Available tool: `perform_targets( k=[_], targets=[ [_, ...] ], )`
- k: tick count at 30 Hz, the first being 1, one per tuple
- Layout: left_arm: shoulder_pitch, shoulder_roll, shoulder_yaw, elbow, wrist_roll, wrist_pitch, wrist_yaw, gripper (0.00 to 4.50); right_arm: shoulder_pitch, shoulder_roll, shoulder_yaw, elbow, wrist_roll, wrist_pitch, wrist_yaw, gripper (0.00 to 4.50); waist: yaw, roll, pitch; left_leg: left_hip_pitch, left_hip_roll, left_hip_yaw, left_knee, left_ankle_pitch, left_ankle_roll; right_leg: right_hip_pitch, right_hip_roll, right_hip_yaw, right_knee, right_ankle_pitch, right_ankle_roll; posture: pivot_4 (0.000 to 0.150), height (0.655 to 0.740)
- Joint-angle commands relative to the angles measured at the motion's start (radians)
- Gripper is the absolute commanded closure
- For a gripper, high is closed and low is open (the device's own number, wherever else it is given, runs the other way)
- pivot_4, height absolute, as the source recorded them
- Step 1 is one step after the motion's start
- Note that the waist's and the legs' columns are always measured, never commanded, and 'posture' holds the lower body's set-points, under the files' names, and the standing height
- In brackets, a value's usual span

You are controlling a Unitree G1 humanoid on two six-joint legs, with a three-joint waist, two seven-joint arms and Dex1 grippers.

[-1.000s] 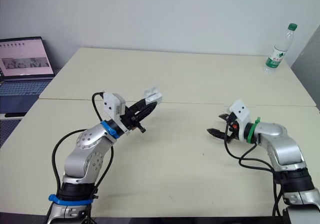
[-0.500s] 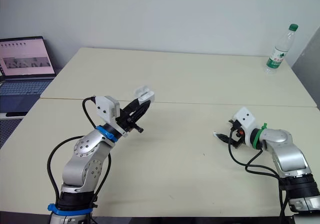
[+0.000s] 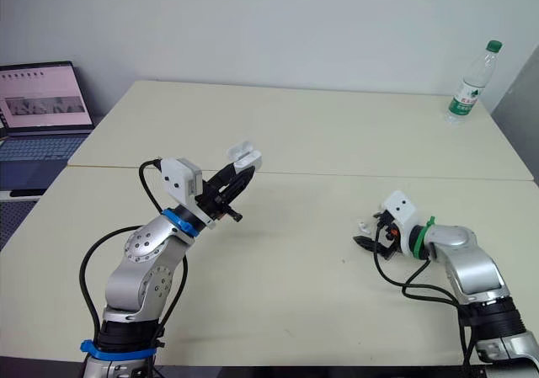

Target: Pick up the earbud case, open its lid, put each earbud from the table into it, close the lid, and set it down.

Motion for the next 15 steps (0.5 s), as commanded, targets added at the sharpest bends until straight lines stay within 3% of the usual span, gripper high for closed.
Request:
perform_targets(
  k=[1,9,10,15],
  targets=[
    [-0.007,0.005,0.004,-0.033,-0.007,-0.017,-0.002,3.74,-0.013,0.024,0.014,0.022,-0.020,-0.035,-0.019,0.96,-0.001,0.000,0.000,0.000,0.000,0.000,0.000,0.000,0.000,0.000,0.000,0.000,0.000,0.000,0.000,0.150,0.7400],
    [-0.012,0.008,0.002,-0.028,-0.005,-0.018,-0.005,3.74,-0.030,0.049,0.028,0.069,-0.044,-0.069,-0.021,3.93,-0.001,0.000,0.000,0.009,0.000,0.000,-0.001,-0.001,0.001,0.010,0.000,0.000,-0.002,0.000,0.000,0.150,0.7400],
    [-0.011,0.008,0.001,-0.029,-0.005,-0.017,-0.005,3.74,-0.024,0.039,0.027,0.071,-0.048,-0.074,-0.014,4.10,-0.001,0.000,0.000,0.009,0.000,0.000,-0.001,-0.001,0.001,0.010,0.000,0.000,-0.002,0.000,0.000,0.150,0.7400],
    [-0.001,0.006,-0.003,-0.033,-0.004,-0.018,-0.004,3.74,0.010,-0.052,0.022,0.053,-0.044,-0.099,0.069,4.09,0.005,0.000,0.000,0.009,-0.001,0.000,-0.001,-0.001,0.001,0.011,0.000,0.000,-0.002,0.000,0.000,0.150,0.7400]
  ],
)
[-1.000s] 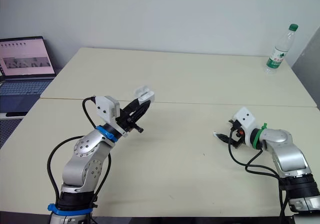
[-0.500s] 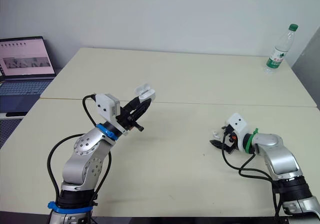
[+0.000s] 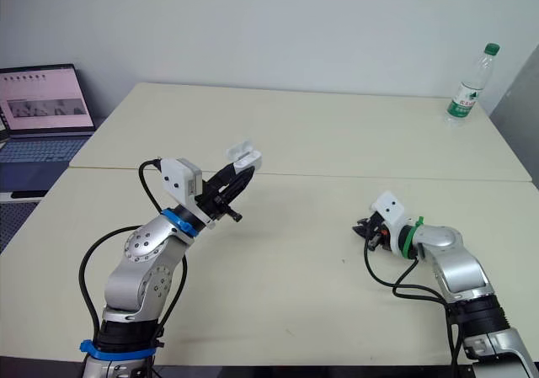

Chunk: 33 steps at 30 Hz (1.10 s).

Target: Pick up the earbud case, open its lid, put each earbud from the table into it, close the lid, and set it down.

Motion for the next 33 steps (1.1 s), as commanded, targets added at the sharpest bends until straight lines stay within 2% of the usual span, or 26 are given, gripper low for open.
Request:
perform_targets(
  k=[1,5,8,13,17,20,32,33],
  targets=[
    [-0.001,0.002,-0.002,-0.033,-0.005,-0.018,-0.003,3.74,0.035,-0.107,-0.002,-0.024,-0.011,-0.016,0.099,4.09,0.008,0.000,0.000,0.000,0.000,0.000,0.000,0.000,0.000,0.000,0.000,0.000,0.000,0.000,0.000,0.150,0.7400],
    [0.004,-0.004,-0.011,-0.029,-0.003,-0.026,-0.006,3.74,0.092,-0.300,-0.009,-0.070,-0.002,-0.081,0.281,4.09,0.023,0.000,0.000,0.000,-0.002,0.000,0.001,-0.001,0.002,0.001,-0.001,0.000,-0.001,0.000,0.001,0.150,0.7400],
    [0.019,-0.007,-0.020,-0.029,0.002,-0.038,-0.010,3.74,0.135,-0.442,-0.034,-0.030,-0.018,-0.168,0.387,4.09,0.024,0.001,0.000,0.000,-0.002,0.001,0.001,-0.001,0.002,0.001,-0.001,0.000,-0.001,0.000,0.001,0.150,0.7400],
    [0.038,-0.022,-0.029,-0.034,0.010,-0.061,-0.001,3.74,0.163,-0.614,-0.014,0.207,-0.144,-0.454,0.452,4.09,0.023,0.001,0.000,0.002,0.000,0.002,0.001,-0.001,0.003,0.001,-0.001,0.001,-0.001,0.000,0.001,0.150,0.7400],
    [0.039,-0.045,-0.043,-0.024,0.023,-0.101,0.007,3.74,0.086,-0.629,0.027,0.426,-0.248,-0.630,0.428,4.09,0.018,0.001,0.000,0.003,0.000,0.004,0.001,-0.001,0.002,0.001,-0.001,0.002,-0.001,0.000,0.001,0.150,0.7400],
    [0.025,-0.064,-0.039,-0.019,0.032,-0.126,0.023,3.74,0.032,-0.627,0.050,0.525,-0.296,-0.711,0.435,4.09,0.018,0.001,0.000,0.003,0.000,0.005,0.001,-0.001,0.002,0.001,-0.001,0.003,-0.001,0.000,0.001,0.150,0.7400],
    [0.000,-0.074,-0.044,-0.017,0.048,-0.167,0.038,3.74,-0.049,-0.593,0.093,0.672,-0.355,-0.790,0.479,4.09,0.021,0.001,0.000,0.003,0.000,0.004,0.001,-0.001,0.002,0.002,-0.001,0.003,-0.001,0.000,0.000,0.150,0.7400],
    [0.002,-0.074,-0.045,-0.019,0.047,-0.165,0.037,3.74,-0.052,-0.588,0.093,0.680,-0.358,-0.793,0.474,3.74,0.021,0.001,0.000,0.004,0.000,0.004,0.001,-0.001,0.002,0.002,-0.001,0.003,-0.001,0.000,0.000,0.150,0.7400]
  ],
)
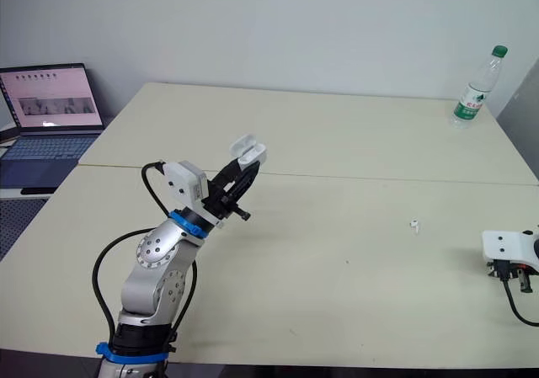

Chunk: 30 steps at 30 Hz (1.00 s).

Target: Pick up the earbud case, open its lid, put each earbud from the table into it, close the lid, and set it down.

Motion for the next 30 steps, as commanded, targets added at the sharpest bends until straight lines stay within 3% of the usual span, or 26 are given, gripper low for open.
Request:
perform_targets(
  k=[1,5,30],
  targets=[
    [-0.011,-0.003,-0.007,-0.029,-0.001,-0.014,0.003,3.74,-0.007,0.016,-0.002,0.034,-0.011,-0.005,0.000,3.37,0.000,0.000,0.000,0.000,0.000,0.000,0.000,0.000,0.000,0.000,0.000,0.000,0.000,0.000,0.000,0.150,0.7400],
    [-0.011,0.001,-0.006,-0.030,-0.004,-0.007,0.001,3.74,-0.013,0.023,-0.003,0.048,-0.015,-0.013,-0.005,2.04,0.000,0.000,0.000,0.000,0.000,0.000,0.000,0.000,0.000,0.000,0.000,0.000,0.000,0.000,0.000,0.150,0.7400],
    [-0.012,0.003,-0.003,-0.031,-0.003,0.006,0.002,3.74,-0.051,-0.009,0.024,0.123,-0.083,-0.042,0.019,2.04,0.004,0.000,0.000,0.000,-0.001,0.000,0.000,0.000,0.000,0.001,-0.001,0.000,0.000,0.000,0.000,0.150,0.7400]
  ],
)
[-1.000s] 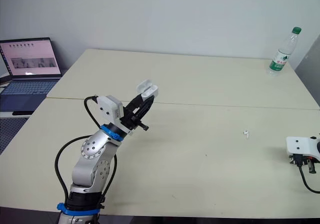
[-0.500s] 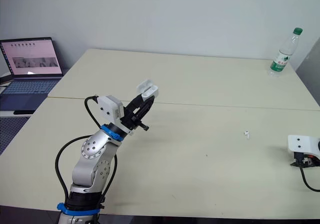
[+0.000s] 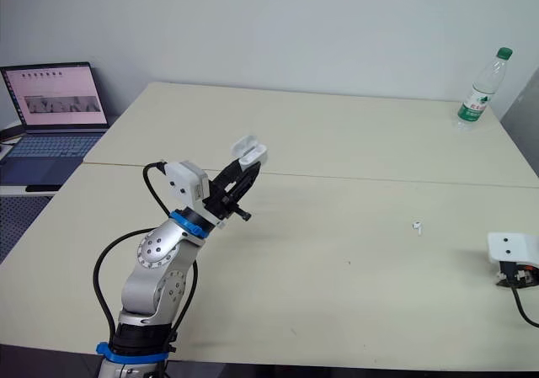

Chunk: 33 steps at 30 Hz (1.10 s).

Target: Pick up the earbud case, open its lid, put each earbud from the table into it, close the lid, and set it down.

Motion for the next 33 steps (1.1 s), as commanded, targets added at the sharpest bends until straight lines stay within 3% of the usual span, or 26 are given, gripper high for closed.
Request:
perform_targets(
  k=[1,10,16,24,26,29,33],
  targets=[
    [-0.011,0.002,-0.001,-0.031,-0.003,-0.009,0.005,3.74,-0.006,-0.009,0.012,0.028,-0.037,0.009,0.001,2.04,0.000,0.000,0.000,0.000,0.000,0.000,0.000,0.000,0.000,0.000,0.000,0.000,0.000,0.000,0.000,0.150,0.7400],
    [-0.017,0.001,-0.002,-0.026,-0.001,-0.009,0.007,3.74,0.002,0.004,0.003,0.001,-0.018,0.045,0.011,2.04,0.000,0.000,0.000,0.000,0.000,0.000,0.000,0.000,0.000,0.000,0.000,0.000,0.000,0.000,0.000,0.150,0.7400],
    [-0.020,0.003,-0.001,-0.021,-0.001,-0.010,0.004,3.74,0.021,0.001,-0.006,-0.007,-0.008,0.054,0.020,4.05,-0.001,-0.001,-0.001,0.001,0.000,0.000,0.000,0.000,0.000,0.001,0.000,0.000,0.000,0.000,0.000,0.150,0.7400],
    [-0.022,0.005,0.000,-0.012,-0.001,-0.014,-0.002,3.74,0.021,0.020,-0.031,-0.082,0.051,0.082,0.062,4.08,-0.001,-0.001,-0.001,0.001,0.000,0.000,0.000,0.000,0.000,0.001,0.000,0.000,0.000,0.000,0.000,0.150,0.7400],
    [-0.020,0.006,0.000,-0.008,-0.001,-0.019,-0.005,3.74,0.035,0.059,-0.064,-0.225,0.154,0.188,0.117,4.08,-0.004,-0.001,-0.001,0.001,0.001,0.000,0.000,0.000,0.000,0.001,0.000,0.000,0.000,0.000,0.000,0.150,0.7400],
    [-0.020,0.002,-0.002,0.004,0.002,-0.028,-0.008,3.74,0.004,0.157,-0.110,-0.484,0.298,0.496,0.113,4.08,-0.024,-0.001,-0.001,0.002,0.002,0.000,0.000,0.000,0.000,0.001,0.002,0.000,0.001,0.000,0.000,0.150,0.7400],
    [-0.018,-0.004,0.001,0.017,-0.012,-0.023,-0.013,3.74,-0.222,0.455,-0.230,-0.769,0.575,1.039,-0.152,4.08,-0.040,0.003,0.001,0.002,0.003,-0.001,-0.001,0.000,0.000,-0.001,0.003,0.001,0.003,0.000,0.000,0.150,0.7400]
  ],
)
